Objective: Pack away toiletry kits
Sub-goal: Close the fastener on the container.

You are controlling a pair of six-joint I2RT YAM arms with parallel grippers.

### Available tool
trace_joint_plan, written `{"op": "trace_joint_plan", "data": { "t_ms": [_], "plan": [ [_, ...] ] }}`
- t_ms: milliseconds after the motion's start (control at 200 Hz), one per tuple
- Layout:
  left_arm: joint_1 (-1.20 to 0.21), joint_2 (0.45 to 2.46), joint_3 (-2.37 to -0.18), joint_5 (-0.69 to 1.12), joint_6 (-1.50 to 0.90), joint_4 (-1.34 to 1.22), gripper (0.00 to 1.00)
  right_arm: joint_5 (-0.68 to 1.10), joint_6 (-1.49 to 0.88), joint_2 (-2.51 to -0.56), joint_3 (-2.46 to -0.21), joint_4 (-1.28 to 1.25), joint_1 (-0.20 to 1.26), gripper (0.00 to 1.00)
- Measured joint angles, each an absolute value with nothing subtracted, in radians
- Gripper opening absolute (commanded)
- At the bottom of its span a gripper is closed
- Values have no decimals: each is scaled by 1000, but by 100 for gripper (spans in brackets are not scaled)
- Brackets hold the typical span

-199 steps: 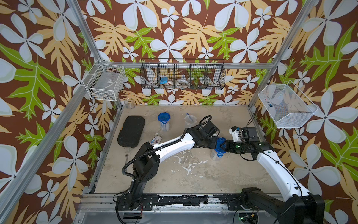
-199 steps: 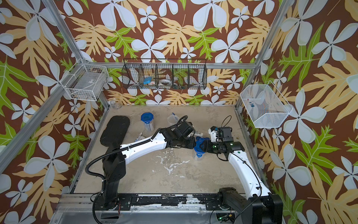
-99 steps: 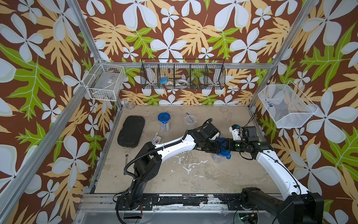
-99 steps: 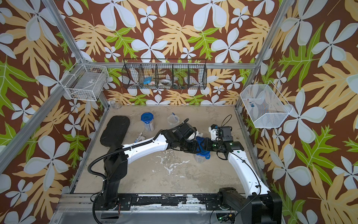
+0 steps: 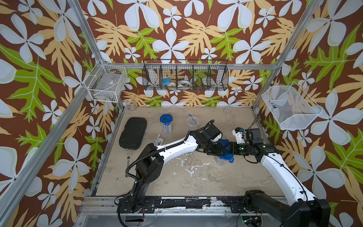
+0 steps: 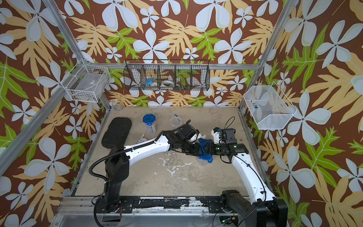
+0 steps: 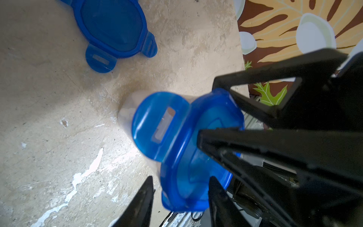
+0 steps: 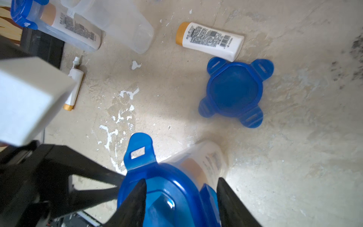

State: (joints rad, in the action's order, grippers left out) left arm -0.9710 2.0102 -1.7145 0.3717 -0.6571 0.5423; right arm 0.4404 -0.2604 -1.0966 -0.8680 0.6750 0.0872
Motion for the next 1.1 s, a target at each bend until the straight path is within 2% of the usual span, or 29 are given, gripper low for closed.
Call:
{"op": "trace_joint_plan", "data": {
  "t_ms": [265, 475, 566, 656, 786, 1001, 1101],
  "plan": [
    [-968, 1986, -1711, 340, -634, 598, 59, 455, -257, -1090, -886, 735, 90, 64],
    [-968, 1982, -1734, 332, -619, 628, 62, 437, -248, -1092, -932, 764, 90, 80],
    [-968, 1963, -1734, 322, -602, 643, 62, 412, -231, -1084, -974, 783, 90, 83],
    [-966, 1945, -1734, 322, -593, 650, 60, 386, -230, -1062, -1008, 808, 90, 82],
    [-947, 1937, -1734, 293, -570, 660, 49, 358, -233, -1006, -1012, 846, 91, 79],
    [-905, 1972, -1749, 173, -527, 648, 38, 313, -262, -981, -987, 895, 91, 77],
    [-907, 2014, -1757, 161, -522, 630, 32, 308, -281, -983, -973, 902, 91, 65]
  ]
}}
